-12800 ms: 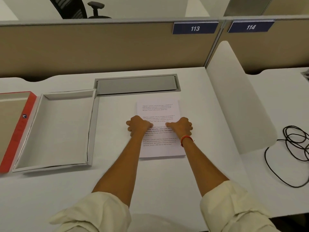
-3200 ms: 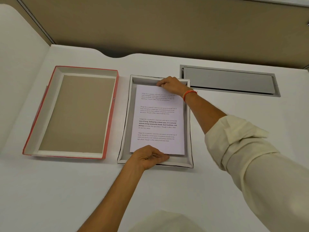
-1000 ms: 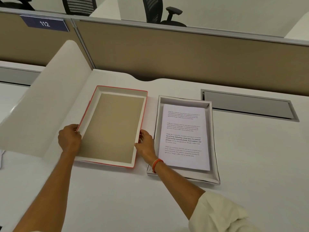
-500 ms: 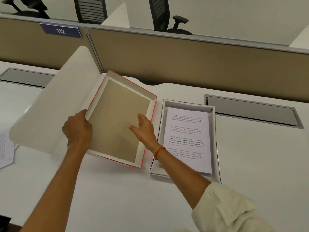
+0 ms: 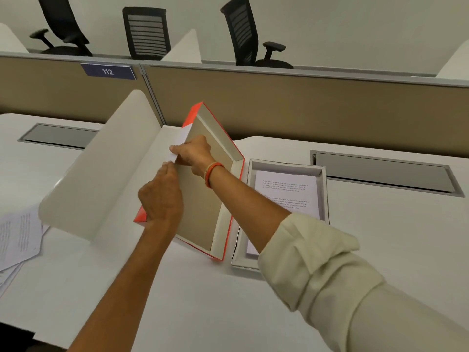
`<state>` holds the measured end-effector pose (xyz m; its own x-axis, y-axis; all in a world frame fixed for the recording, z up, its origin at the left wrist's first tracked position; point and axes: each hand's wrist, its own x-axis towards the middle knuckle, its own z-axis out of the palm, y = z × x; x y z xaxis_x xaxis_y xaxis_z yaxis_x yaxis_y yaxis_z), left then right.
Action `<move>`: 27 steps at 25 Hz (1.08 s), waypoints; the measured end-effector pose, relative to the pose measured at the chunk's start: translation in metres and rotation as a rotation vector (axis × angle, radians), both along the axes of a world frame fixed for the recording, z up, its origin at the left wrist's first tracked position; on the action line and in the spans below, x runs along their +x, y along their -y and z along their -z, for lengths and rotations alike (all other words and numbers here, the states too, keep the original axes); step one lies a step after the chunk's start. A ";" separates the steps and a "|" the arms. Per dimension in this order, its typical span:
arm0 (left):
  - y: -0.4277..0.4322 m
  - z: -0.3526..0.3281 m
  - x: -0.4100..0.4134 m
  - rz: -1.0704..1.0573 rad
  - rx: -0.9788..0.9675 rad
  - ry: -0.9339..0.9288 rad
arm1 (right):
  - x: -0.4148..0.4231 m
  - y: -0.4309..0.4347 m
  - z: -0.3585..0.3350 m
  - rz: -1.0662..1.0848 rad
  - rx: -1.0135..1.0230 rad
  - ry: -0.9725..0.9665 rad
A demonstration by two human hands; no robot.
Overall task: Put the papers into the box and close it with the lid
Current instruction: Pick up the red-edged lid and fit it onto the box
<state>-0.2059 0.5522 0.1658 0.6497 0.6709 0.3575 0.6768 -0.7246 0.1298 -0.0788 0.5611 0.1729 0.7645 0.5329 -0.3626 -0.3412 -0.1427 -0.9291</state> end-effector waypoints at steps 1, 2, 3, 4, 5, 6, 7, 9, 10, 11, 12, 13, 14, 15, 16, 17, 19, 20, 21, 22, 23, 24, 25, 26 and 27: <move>0.007 -0.004 0.001 0.002 -0.022 -0.017 | 0.002 0.003 0.000 0.011 -0.010 0.005; 0.013 -0.008 0.001 -0.001 -0.054 -0.035 | 0.003 0.005 0.001 0.019 -0.017 0.006; 0.015 -0.012 -0.001 -0.002 -0.094 -0.036 | 0.004 0.009 0.001 0.024 -0.014 -0.002; 0.013 -0.017 -0.003 0.006 -0.157 0.003 | 0.006 0.012 0.001 0.032 -0.003 -0.015; 0.006 -0.023 -0.006 0.024 -0.255 0.080 | 0.008 0.016 0.000 0.044 0.009 -0.030; -0.005 -0.028 -0.009 0.042 -0.386 0.179 | 0.010 0.022 -0.001 0.057 0.020 -0.044; -0.018 -0.032 -0.010 0.057 -0.533 0.271 | 0.013 0.028 -0.002 0.072 0.023 -0.053; -0.045 -0.031 -0.011 0.062 -0.802 0.356 | 0.017 0.044 -0.006 0.089 0.042 -0.063; -0.055 -0.022 -0.009 0.065 -0.905 0.354 | 0.019 0.054 -0.010 0.098 0.064 -0.076; -0.062 -0.008 -0.006 0.070 -0.988 0.345 | 0.021 0.063 -0.015 0.109 0.086 -0.095; -0.066 0.008 -0.003 0.072 -1.059 0.337 | 0.022 0.073 -0.020 0.123 0.103 -0.115; -0.066 0.025 0.000 0.069 -1.127 0.331 | 0.023 0.085 -0.026 0.134 0.117 -0.131; -0.063 0.043 0.003 0.064 -1.189 0.318 | 0.025 0.098 -0.032 0.141 0.134 -0.143; -0.059 0.058 0.007 0.055 -1.237 0.285 | 0.026 0.112 -0.037 0.144 0.157 -0.151; -0.055 0.071 0.009 0.036 -1.281 0.232 | 0.026 0.126 -0.042 0.139 0.185 -0.154; -0.049 0.080 0.011 0.018 -1.336 0.177 | 0.025 0.142 -0.046 0.129 0.213 -0.157; -0.035 0.095 0.012 0.010 -1.556 0.125 | 0.022 0.173 -0.050 0.096 0.265 -0.171; -0.028 0.101 0.012 0.031 -1.678 0.132 | 0.022 0.190 -0.050 0.084 0.292 -0.185; -0.021 0.106 0.013 0.063 -1.762 0.164 | 0.022 0.206 -0.048 0.079 0.318 -0.202; -0.013 0.109 0.014 0.093 -1.796 0.193 | 0.024 0.225 -0.045 0.083 0.330 -0.209; -0.006 0.109 0.016 0.119 -1.793 0.216 | 0.026 0.244 -0.040 0.091 0.326 -0.208; 0.002 0.107 0.019 0.136 -1.762 0.234 | 0.028 0.264 -0.033 0.104 0.307 -0.200; 0.009 0.105 0.021 0.148 -1.726 0.249 | 0.030 0.285 -0.025 0.115 0.276 -0.186; 0.016 0.103 0.023 0.163 -1.686 0.257 | 0.031 0.304 -0.016 0.123 0.236 -0.158; 0.023 0.102 0.025 0.191 -1.638 0.259 | 0.031 0.321 -0.005 0.123 0.190 -0.118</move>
<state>-0.1812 0.5287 0.0635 0.8006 0.3430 -0.4914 0.4412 0.2175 0.8706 -0.0476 0.2397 0.1781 0.7862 0.5055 -0.3553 -0.4527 0.0799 -0.8881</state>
